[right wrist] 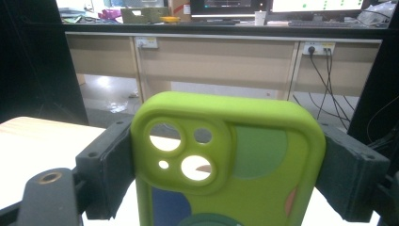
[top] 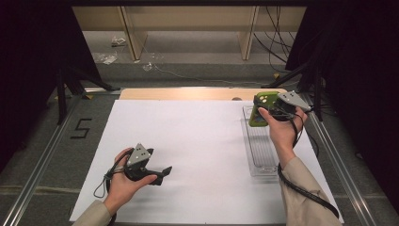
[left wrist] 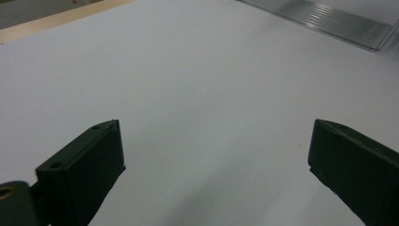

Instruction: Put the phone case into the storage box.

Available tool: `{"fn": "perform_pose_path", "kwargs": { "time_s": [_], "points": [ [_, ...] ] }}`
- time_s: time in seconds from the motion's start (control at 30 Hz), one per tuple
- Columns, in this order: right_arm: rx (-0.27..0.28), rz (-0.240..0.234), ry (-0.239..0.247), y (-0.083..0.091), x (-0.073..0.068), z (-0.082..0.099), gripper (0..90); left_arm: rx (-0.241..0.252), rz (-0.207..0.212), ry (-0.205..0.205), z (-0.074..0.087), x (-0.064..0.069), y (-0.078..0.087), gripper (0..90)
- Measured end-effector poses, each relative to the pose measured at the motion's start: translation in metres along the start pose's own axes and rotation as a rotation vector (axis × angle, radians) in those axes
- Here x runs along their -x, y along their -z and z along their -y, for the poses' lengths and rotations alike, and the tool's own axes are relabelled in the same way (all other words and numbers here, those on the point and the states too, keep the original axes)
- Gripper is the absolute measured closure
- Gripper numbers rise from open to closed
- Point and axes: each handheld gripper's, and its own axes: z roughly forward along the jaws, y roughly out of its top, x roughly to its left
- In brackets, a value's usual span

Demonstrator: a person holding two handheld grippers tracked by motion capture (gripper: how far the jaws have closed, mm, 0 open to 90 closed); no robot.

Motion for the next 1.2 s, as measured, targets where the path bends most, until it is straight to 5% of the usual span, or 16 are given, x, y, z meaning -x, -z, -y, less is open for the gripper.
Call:
{"fn": "perform_pose_path", "kwargs": {
  "time_s": [1.2],
  "points": [
    [-0.017,0.016,-0.001,-0.012,0.002,-0.001,17.1,0.000,-0.001,0.001,0.000,0.000,0.000,3.3]
  ]
}}
